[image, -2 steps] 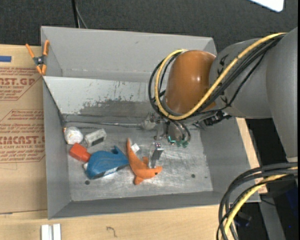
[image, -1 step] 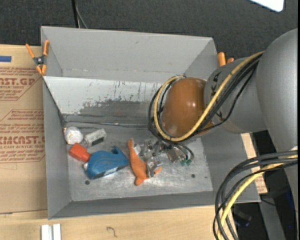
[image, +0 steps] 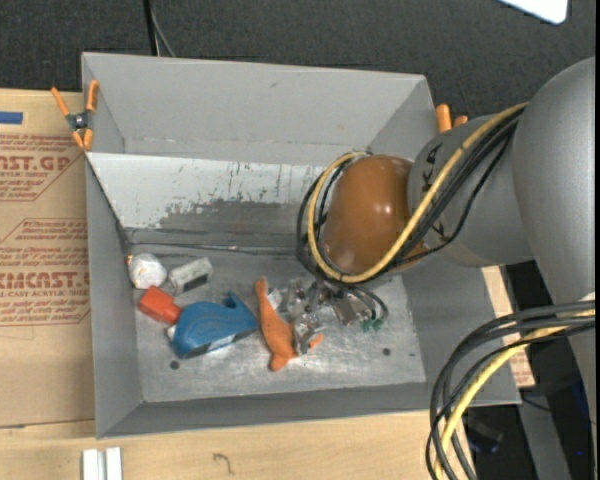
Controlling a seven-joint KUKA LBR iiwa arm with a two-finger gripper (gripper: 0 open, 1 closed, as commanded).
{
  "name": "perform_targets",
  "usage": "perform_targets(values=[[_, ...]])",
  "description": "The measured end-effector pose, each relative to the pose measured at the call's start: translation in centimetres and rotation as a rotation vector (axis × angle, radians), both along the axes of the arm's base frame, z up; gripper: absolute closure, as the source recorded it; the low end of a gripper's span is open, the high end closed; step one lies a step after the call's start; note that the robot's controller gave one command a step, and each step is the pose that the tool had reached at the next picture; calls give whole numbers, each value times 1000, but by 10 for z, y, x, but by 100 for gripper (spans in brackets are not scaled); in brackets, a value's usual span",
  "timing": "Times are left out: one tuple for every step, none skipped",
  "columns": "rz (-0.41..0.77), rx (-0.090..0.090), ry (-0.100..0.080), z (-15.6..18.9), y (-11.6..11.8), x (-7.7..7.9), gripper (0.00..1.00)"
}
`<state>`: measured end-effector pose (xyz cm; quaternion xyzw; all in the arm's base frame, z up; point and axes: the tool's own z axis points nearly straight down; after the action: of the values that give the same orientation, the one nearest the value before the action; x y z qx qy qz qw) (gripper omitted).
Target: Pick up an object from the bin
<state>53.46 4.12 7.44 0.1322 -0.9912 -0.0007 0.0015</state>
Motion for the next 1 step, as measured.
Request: perform_targets(values=[[194,0,-5,86,-118,-12,100]])
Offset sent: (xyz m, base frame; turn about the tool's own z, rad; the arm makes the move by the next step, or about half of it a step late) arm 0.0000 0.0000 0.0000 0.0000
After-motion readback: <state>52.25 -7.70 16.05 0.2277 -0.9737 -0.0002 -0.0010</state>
